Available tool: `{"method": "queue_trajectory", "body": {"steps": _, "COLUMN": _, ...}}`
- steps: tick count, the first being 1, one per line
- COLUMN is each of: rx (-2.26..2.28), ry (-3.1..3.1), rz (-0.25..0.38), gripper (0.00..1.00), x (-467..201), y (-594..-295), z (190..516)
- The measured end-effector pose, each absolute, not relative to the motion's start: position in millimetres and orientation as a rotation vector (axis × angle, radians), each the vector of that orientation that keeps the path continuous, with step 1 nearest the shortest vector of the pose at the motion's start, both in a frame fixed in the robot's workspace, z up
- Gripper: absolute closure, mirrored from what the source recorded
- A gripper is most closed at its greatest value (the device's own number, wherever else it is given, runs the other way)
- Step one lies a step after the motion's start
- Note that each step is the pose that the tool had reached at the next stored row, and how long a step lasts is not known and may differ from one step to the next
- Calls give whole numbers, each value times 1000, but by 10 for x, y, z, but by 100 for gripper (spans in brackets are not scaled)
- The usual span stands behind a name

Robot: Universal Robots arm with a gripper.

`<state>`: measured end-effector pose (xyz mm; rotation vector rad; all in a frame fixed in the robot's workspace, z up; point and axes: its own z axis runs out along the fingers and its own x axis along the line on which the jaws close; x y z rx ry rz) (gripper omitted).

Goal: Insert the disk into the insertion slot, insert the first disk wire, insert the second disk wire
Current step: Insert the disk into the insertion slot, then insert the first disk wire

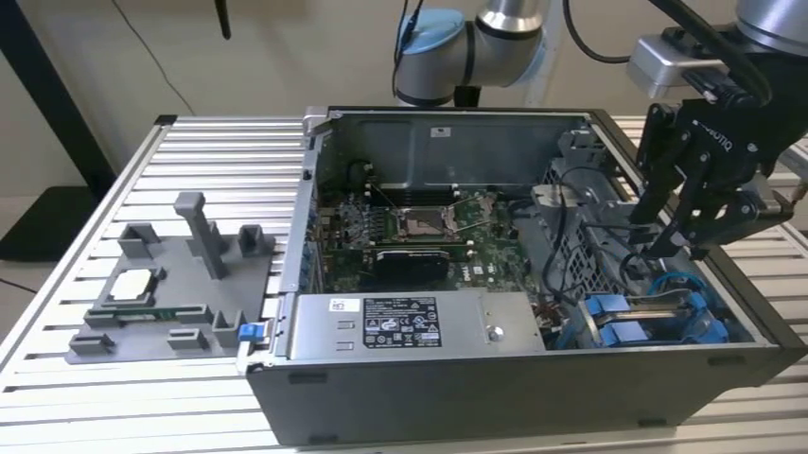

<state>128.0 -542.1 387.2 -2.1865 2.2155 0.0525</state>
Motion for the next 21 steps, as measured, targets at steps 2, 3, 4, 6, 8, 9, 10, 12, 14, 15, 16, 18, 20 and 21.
{"method": "queue_trajectory", "body": {"steps": 2, "rx": -2186, "ry": 2215, "rz": 51, "gripper": 0, "x": 1269, "y": -5419, "z": 3868}}
{"method": "queue_trajectory", "body": {"steps": 3, "rx": -2185, "ry": 2214, "rz": 50, "gripper": 0, "x": 1263, "y": -5418, "z": 3865}}
{"method": "queue_trajectory", "body": {"steps": 4, "rx": -2185, "ry": 2214, "rz": 49, "gripper": 0, "x": 1258, "y": -5417, "z": 3858}}
{"method": "queue_trajectory", "body": {"steps": 6, "rx": -2184, "ry": 2213, "rz": 46, "gripper": 0, "x": 1254, "y": -5416, "z": 3845}}
{"method": "queue_trajectory", "body": {"steps": 8, "rx": -2184, "ry": 2212, "rz": 45, "gripper": 0, "x": 1253, "y": -5416, "z": 3839}}
{"method": "queue_trajectory", "body": {"steps": 9, "rx": -2184, "ry": 2212, "rz": 45, "gripper": 0, "x": 1252, "y": -5417, "z": 3837}}
{"method": "queue_trajectory", "body": {"steps": 10, "rx": -2183, "ry": 2212, "rz": 45, "gripper": 0, "x": 1252, "y": -5417, "z": 3836}}
{"method": "queue_trajectory", "body": {"steps": 12, "rx": -2183, "ry": 2212, "rz": 45, "gripper": 0, "x": 1252, "y": -5417, "z": 3836}}
{"method": "queue_trajectory", "body": {"steps": 14, "rx": -2183, "ry": 2212, "rz": 45, "gripper": 0, "x": 1252, "y": -5416, "z": 3836}}
{"method": "queue_trajectory", "body": {"steps": 15, "rx": -2183, "ry": 2212, "rz": 45, "gripper": 0, "x": 1252, "y": -5416, "z": 3836}}
{"method": "queue_trajectory", "body": {"steps": 16, "rx": -2183, "ry": 2212, "rz": 45, "gripper": 0, "x": 1252, "y": -5416, "z": 3836}}
{"method": "queue_trajectory", "body": {"steps": 18, "rx": -2183, "ry": 2212, "rz": 45, "gripper": 0, "x": 1252, "y": -5416, "z": 3836}}
{"method": "queue_trajectory", "body": {"steps": 20, "rx": -2183, "ry": 2212, "rz": 45, "gripper": 0, "x": 1252, "y": -5416, "z": 3836}}
{"method": "queue_trajectory", "body": {"steps": 21, "rx": -2183, "ry": 2212, "rz": 45, "gripper": 0, "x": 1252, "y": -5417, "z": 3836}}
